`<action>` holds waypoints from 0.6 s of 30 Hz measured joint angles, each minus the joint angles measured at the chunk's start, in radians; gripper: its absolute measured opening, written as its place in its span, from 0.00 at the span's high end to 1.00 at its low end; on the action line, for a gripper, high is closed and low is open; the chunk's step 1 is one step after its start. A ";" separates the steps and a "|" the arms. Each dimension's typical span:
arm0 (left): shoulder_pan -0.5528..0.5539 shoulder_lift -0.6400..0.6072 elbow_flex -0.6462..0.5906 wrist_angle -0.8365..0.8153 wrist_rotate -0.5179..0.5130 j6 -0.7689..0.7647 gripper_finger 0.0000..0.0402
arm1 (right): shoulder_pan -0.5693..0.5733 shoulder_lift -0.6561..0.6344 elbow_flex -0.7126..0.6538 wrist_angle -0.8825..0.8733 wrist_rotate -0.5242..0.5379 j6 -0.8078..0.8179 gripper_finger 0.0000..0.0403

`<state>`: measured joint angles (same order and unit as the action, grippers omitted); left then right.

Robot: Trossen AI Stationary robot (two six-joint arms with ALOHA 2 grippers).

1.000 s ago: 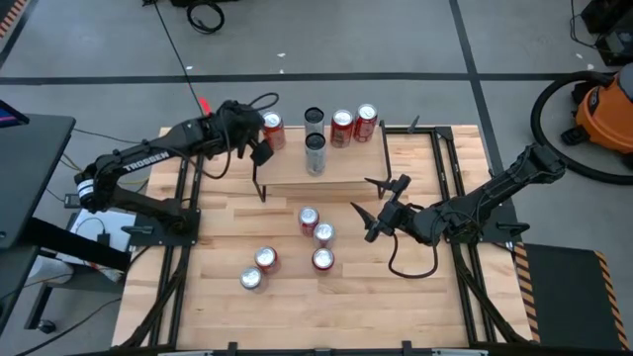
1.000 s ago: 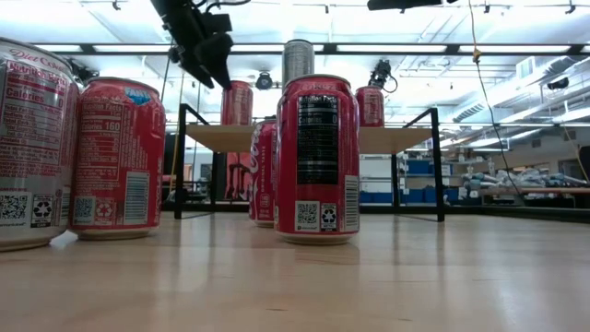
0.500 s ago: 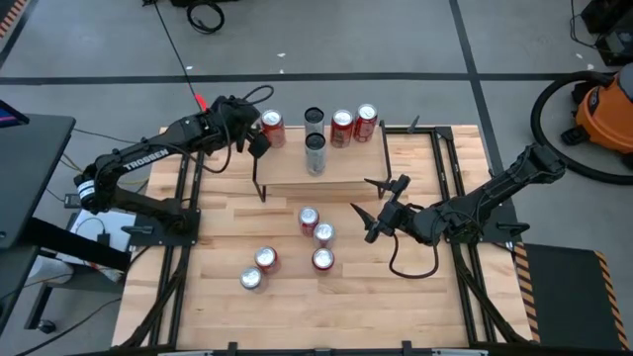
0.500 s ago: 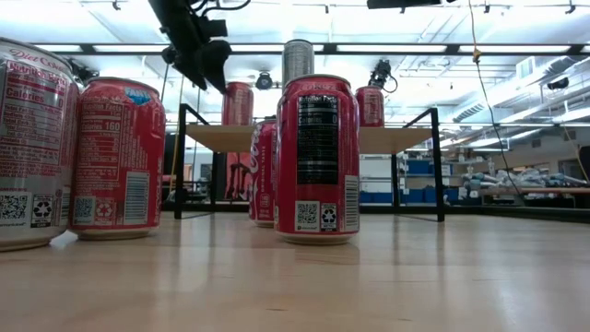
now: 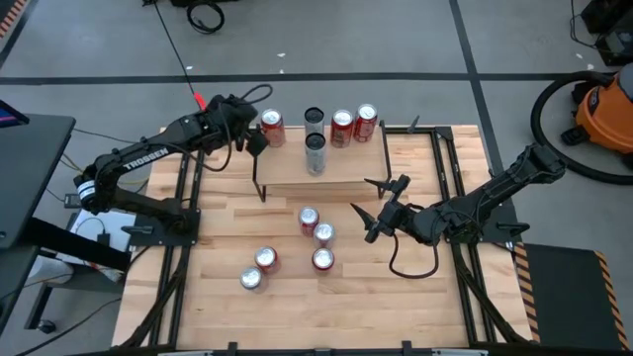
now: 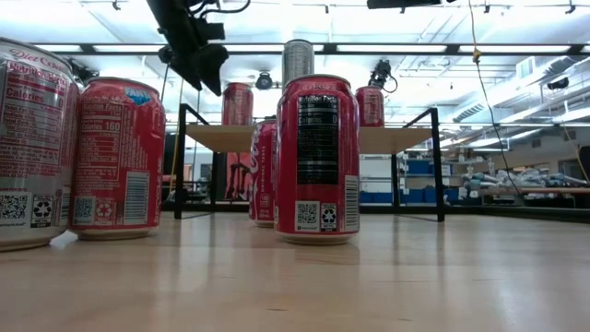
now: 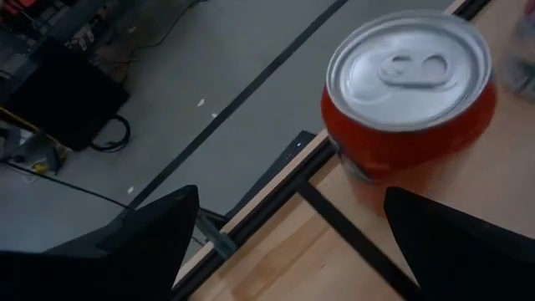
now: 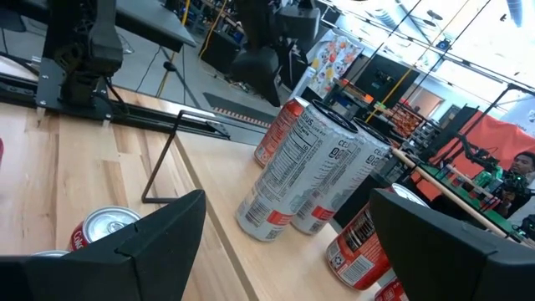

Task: Place canned beverage on shelf
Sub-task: Put the orange soda can on the shelf aligned with the other orange soda can

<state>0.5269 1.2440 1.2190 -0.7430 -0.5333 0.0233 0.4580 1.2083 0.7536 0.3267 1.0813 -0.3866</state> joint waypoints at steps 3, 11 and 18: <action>-0.029 -0.018 0.000 -0.022 -0.005 0.045 0.02 | 0.000 0.000 0.000 0.000 0.000 0.000 0.14; -0.231 -0.121 0.001 -0.168 -0.004 -0.075 0.02 | 0.000 0.000 0.000 0.000 0.000 0.000 0.14; -0.376 -0.128 0.001 -0.267 0.088 -0.335 0.02 | 0.000 0.000 0.000 0.003 -0.006 -0.002 0.14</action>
<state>0.1510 1.1159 1.2198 -1.0097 -0.4455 -0.3118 0.4580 1.2083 0.7536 0.3302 1.0749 -0.3883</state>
